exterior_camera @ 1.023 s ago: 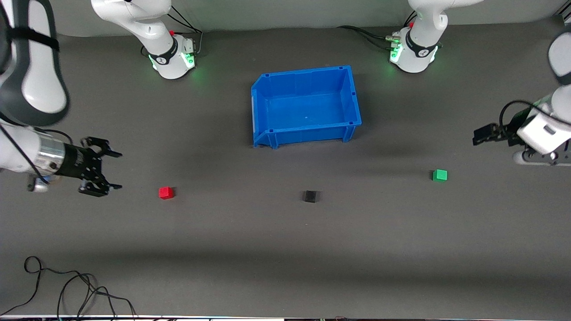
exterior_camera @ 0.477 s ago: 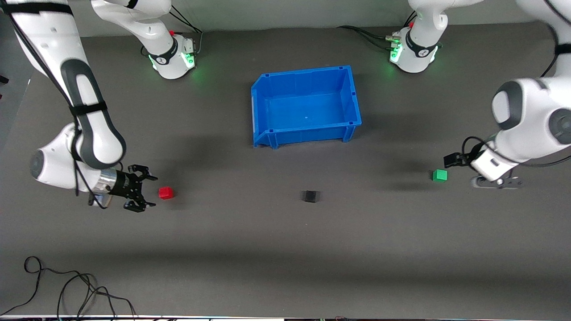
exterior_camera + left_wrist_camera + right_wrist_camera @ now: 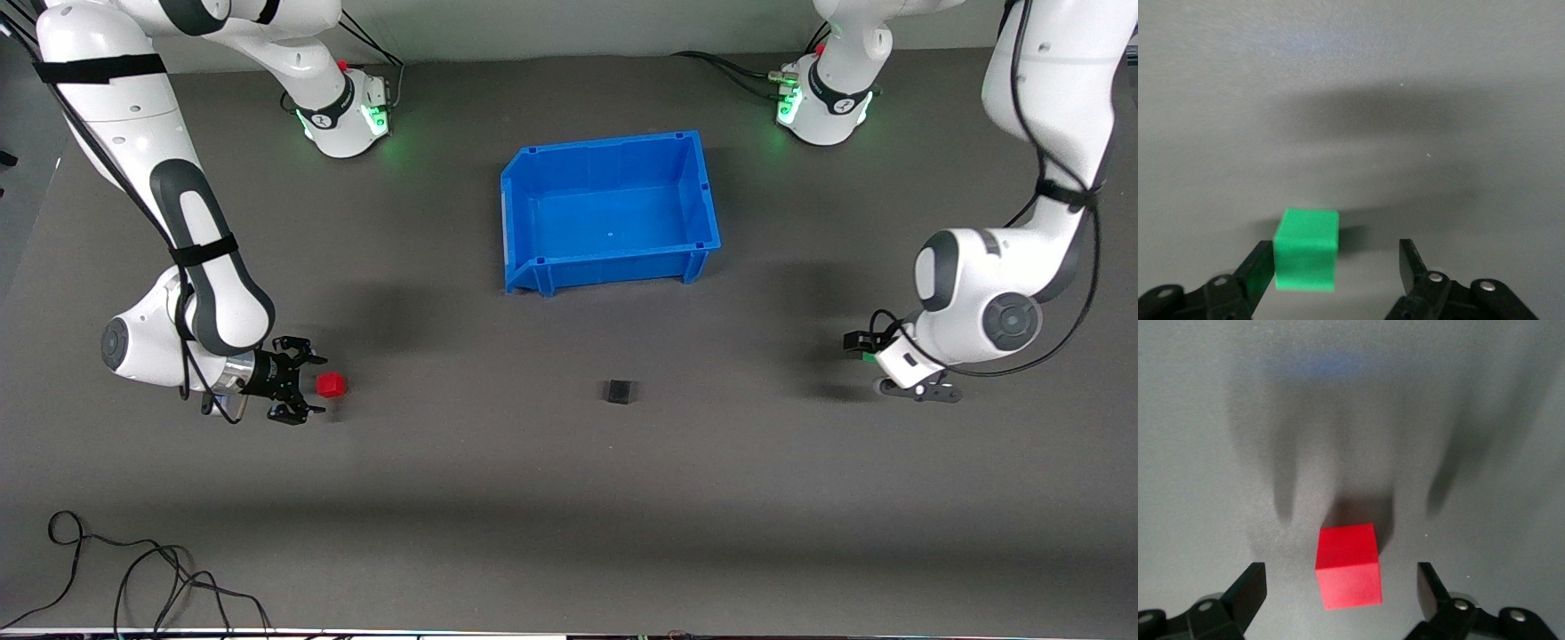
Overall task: Attach green and red cubes to black cube
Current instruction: 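Close the right gripper on the red cube while the left gripper grasps the green cube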
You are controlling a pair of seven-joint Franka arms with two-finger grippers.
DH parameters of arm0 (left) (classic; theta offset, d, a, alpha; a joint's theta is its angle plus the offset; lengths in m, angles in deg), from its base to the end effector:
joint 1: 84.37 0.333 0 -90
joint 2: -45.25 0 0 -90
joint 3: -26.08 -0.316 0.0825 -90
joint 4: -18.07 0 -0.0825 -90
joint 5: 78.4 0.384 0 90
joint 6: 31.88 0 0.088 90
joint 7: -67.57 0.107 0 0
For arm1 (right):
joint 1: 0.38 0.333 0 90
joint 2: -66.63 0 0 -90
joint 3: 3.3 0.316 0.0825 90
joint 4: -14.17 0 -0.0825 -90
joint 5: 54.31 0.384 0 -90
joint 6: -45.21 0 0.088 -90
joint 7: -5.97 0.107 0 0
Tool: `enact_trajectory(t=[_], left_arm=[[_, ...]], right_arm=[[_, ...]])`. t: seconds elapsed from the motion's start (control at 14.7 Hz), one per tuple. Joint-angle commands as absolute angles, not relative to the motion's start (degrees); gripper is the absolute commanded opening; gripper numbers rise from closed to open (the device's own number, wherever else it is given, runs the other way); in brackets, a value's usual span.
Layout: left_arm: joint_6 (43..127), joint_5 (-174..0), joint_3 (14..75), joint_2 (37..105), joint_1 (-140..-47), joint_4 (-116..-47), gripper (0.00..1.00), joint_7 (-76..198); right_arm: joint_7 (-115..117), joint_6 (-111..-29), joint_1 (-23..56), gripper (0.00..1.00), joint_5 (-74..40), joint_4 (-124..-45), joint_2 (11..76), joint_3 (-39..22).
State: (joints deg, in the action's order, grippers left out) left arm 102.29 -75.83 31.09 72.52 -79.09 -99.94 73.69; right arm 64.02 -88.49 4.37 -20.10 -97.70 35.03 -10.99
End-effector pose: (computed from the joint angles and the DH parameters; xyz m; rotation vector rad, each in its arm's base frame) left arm 0.5706 0.0030 0.1865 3.0984 -0.2027 -0.2968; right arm 0.6019 -0.0202 0.1829 -2.1168 1.9750 0.4099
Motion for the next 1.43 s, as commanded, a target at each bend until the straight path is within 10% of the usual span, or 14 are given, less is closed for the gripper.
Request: enact_trajectory(t=[0.0,0.14,0.68,1.36], left_arm=[[102.7,-73.2,30.7,72.8,-79.4,-99.6,0.82,74.4],[102.9,-72.9,30.7,72.8,-79.4,-99.5,0.80,74.5],[101.5,-74.0,30.7,73.2,-78.6,-96.5,0.09,72.4],[95.7,-77.7,31.1,77.2,-90.0,-83.6,0.05,13.1]], right_arm=[[62.3,-88.9,4.4,0.92,-18.4,-97.1,34.2,-11.1],[62.3,-88.8,4.5,0.79,-18.4,-97.1,34.1,-11.1],[62.2,-88.6,4.5,0.42,-18.5,-96.7,34.2,-11.0],[80.4,-80.0,13.5,0.31,-19.3,-85.6,35.6,-10.9]])
